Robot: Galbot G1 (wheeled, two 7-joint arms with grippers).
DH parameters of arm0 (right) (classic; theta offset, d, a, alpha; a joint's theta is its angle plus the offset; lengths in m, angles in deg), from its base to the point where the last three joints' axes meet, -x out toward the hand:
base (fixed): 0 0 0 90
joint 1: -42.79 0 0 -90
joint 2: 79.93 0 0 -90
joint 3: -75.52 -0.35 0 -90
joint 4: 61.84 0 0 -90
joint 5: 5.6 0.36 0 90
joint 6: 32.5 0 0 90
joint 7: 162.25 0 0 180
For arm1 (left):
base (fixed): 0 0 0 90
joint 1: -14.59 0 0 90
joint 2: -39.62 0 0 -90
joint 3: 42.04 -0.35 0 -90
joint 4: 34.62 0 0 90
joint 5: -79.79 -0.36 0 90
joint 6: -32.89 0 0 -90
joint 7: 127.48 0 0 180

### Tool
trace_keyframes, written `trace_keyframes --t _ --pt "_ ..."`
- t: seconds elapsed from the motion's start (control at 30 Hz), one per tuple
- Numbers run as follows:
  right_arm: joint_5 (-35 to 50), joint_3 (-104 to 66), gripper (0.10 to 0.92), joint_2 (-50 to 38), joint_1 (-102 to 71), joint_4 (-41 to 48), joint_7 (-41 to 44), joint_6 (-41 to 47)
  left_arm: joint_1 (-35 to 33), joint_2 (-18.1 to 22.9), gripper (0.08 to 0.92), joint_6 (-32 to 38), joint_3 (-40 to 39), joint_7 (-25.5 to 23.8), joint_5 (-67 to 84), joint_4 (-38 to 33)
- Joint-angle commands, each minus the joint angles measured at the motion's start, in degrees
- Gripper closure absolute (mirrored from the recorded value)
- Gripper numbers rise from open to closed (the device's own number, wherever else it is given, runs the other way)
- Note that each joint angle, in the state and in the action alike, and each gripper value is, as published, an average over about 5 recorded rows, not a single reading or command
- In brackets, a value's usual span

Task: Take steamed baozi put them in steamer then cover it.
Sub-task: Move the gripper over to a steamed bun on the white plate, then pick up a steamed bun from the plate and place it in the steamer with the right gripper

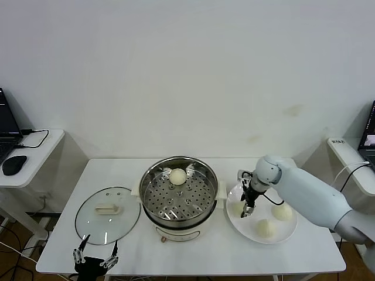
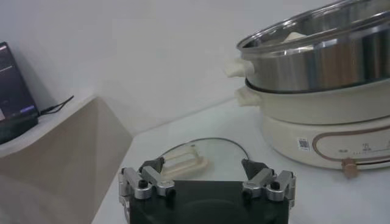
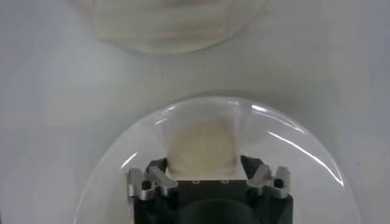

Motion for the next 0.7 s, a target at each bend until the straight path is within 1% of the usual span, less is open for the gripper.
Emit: trace_keyframes --t 0.03,0.17,0.3,0.53,0.7 --pt "0.1 -0.2 0.47 0.0 0.0 0.1 -0.1 -0.2 0.0 0.0 0.177 0.0 -0.1 0.0 0.0 0.0" --pt "1.0 -0.1 0.477 -1.1 1.8 -1.1 0.7 0.0 -0.1 0.0 0.177 0.0 0.0 0.0 0.0 -0.2" --pt "3.8 2.4 0.482 -3.4 7.5 -3.7 2.2 0.4 0.1 -0.1 0.177 0.0 0.0 0.0 0.0 -0.5" --pt "13.9 12.3 0.474 -6.1 26.0 -8.9 5.0 1.5 0.2 -0.4 0.177 -0.2 0.1 0.0 -0.2 -1.5" --pt "20.5 19.6 0.475 -3.9 38.2 -9.3 6.6 2.3 0.3 -0.6 0.177 -1.0 0.1 0.2 -0.5 -2.2"
